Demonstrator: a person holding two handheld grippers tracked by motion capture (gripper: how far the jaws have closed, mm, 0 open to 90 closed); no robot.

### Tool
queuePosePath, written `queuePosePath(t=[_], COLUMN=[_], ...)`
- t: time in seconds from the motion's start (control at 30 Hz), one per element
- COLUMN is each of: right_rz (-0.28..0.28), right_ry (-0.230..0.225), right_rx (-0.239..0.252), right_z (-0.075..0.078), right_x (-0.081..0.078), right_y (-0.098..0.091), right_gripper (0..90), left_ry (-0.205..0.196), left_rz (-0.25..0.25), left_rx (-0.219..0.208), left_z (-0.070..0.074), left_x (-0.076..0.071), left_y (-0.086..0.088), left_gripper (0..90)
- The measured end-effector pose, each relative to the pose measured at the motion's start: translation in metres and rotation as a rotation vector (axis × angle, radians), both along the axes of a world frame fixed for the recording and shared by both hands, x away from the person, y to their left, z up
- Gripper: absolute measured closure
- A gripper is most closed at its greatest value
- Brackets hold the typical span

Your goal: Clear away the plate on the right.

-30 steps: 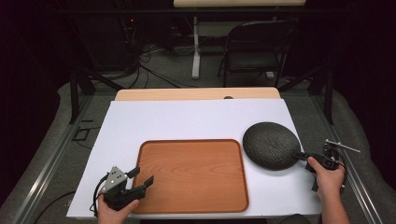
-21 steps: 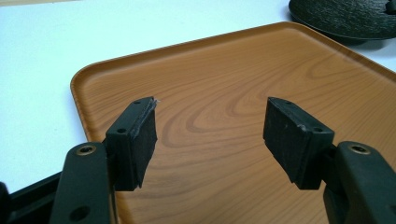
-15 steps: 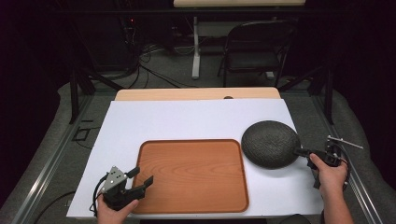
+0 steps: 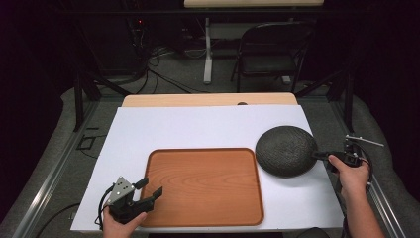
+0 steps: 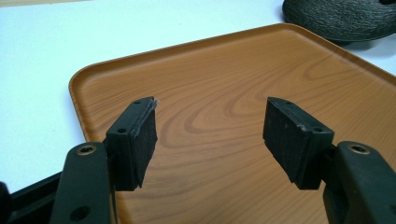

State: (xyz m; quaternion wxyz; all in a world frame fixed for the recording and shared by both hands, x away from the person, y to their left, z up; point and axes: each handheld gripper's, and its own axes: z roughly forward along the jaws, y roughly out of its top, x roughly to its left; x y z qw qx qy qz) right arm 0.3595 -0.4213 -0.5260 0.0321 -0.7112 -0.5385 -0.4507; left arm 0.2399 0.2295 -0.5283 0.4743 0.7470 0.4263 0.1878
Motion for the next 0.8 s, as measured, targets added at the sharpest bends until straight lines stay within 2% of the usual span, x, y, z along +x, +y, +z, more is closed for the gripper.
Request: queuePosePath(t=[0.2,0.23,0.3,0.33,0.37,0.47,0.57,0.8], right_rz=[0.002,0.008,0.009,0.016,0.017,0.025,0.022,0.053], right_ry=[0.018,0.036,0.029,0.041,0.03,0.045,0.035,0.045], right_rx=[0.021,0.031,0.033,0.033,0.031,0.031,0.034,-0.014], right_z=[0.002,0.004,0.004,0.006,0.005,0.008,0.009,0.02], right_x=[0.01,0.013,0.016,0.017,0.018,0.022,0.024,0.031], right_y=[-0.003,-0.004,-0.004,-0.005,-0.004,-0.004,-0.004,0.001], right_gripper=[83.7,84.4,84.9,85.1,85.3,85.9,86.2,87.0], left_ry=[0.001,0.002,0.002,0.002,-0.001,0.002,0.002,0.0], left_rz=[-0.001,-0.001,-0.001,-0.001,0.001,-0.002,-0.003,0.0], left_rx=[0.001,0.0,0.001,0.001,-0.001,0.0,0.001,-0.002], left_z=[0.0,0.0,0.0,0.0,-0.001,0.0,0.0,-0.001], left_x=[0.0,0.0,0.0,0.0,0.001,0.0,0.0,0.001], left_y=[0.0,0.0,0.0,0.0,0.0,0.0,0.0,0.0], left_gripper=[35.0,35.0,35.0,35.0,35.0,35.0,35.0,35.0])
